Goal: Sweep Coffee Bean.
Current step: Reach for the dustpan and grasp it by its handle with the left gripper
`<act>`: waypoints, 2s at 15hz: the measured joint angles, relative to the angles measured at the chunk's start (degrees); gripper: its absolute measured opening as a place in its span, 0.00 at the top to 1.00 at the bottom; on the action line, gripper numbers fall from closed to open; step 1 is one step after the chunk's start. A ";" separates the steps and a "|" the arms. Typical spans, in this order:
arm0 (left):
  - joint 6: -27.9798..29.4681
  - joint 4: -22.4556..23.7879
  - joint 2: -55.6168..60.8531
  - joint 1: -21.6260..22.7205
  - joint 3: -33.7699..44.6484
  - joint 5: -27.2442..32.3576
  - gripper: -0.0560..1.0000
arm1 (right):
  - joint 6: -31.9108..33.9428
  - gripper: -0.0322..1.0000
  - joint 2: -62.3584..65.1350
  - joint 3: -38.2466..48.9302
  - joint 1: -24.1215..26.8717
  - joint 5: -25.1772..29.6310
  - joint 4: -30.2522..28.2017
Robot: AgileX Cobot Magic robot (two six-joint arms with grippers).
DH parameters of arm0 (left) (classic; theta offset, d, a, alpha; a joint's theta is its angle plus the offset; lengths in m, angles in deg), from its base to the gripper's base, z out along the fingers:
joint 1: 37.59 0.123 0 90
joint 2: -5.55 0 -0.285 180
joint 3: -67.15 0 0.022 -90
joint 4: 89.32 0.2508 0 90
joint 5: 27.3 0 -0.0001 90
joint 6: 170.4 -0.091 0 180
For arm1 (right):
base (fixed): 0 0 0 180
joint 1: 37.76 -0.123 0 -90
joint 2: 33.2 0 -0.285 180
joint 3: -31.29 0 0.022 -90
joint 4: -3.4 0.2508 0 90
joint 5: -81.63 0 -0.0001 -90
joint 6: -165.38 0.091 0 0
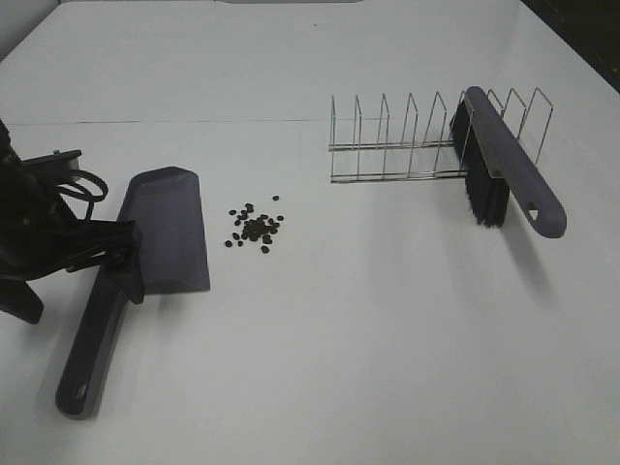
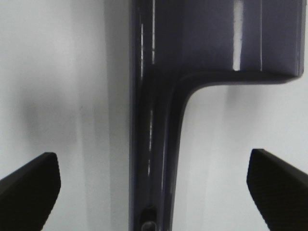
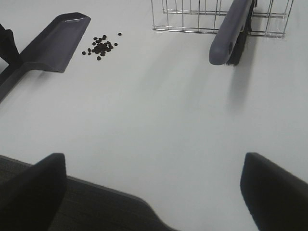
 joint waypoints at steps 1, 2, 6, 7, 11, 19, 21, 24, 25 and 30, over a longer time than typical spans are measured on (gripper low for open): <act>0.17 0.06 -0.86 0.00 0.00 -0.11 0.02 | 0.00 0.09 0.00 0.00 0.00 0.00 0.00; 0.17 0.06 -1.26 0.00 0.00 -0.23 0.02 | 0.00 0.09 0.00 0.00 0.00 0.00 0.00; 0.40 0.06 -3.32 0.00 0.00 -1.03 0.06 | 0.00 0.10 0.00 0.00 0.00 0.00 0.00; 0.52 0.06 -3.38 0.00 0.00 -1.15 0.06 | 0.00 0.10 0.00 0.00 0.00 0.00 0.00; 0.92 1.26 -5.33 -0.34 -2.41 0.92 0.07 | 0.00 0.10 0.00 0.00 0.00 0.00 0.00; 4.24 5.61 -9.63 -2.69 -5.33 3.90 0.11 | 0.00 0.11 0.00 0.00 0.00 0.00 0.00; 4.41 6.53 -9.85 -2.69 -5.50 4.41 0.19 | 0.00 0.11 0.00 0.00 0.00 0.00 0.00; 4.41 7.16 -9.97 -2.69 -5.50 4.81 0.38 | 0.00 0.11 0.00 0.00 0.00 0.00 0.00; 4.41 7.28 -10.03 -2.69 -5.50 4.81 0.48 | 0.00 0.11 0.00 0.00 0.00 0.00 0.00; 4.35 9.63 -10.08 -2.69 -5.50 4.13 0.63 | 0.00 0.11 0.00 0.00 0.00 0.00 0.00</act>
